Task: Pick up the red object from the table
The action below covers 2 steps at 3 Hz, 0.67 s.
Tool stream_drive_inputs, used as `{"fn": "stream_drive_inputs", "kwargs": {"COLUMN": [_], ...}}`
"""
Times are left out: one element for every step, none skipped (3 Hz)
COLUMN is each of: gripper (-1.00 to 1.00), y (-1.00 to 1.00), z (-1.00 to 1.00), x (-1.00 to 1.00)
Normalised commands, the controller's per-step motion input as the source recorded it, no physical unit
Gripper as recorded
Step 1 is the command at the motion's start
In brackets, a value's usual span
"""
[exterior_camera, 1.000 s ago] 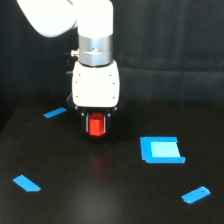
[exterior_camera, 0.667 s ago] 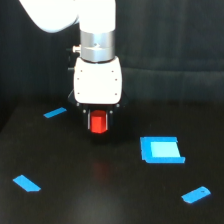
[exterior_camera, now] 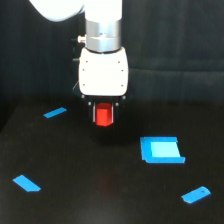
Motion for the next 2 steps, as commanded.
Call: {"fn": "stream_drive_inputs", "kwargs": {"gripper": [-0.87, -1.0], "y": [-0.19, 0.01], "z": [1.0, 0.99], "x": [0.06, 0.17]}}
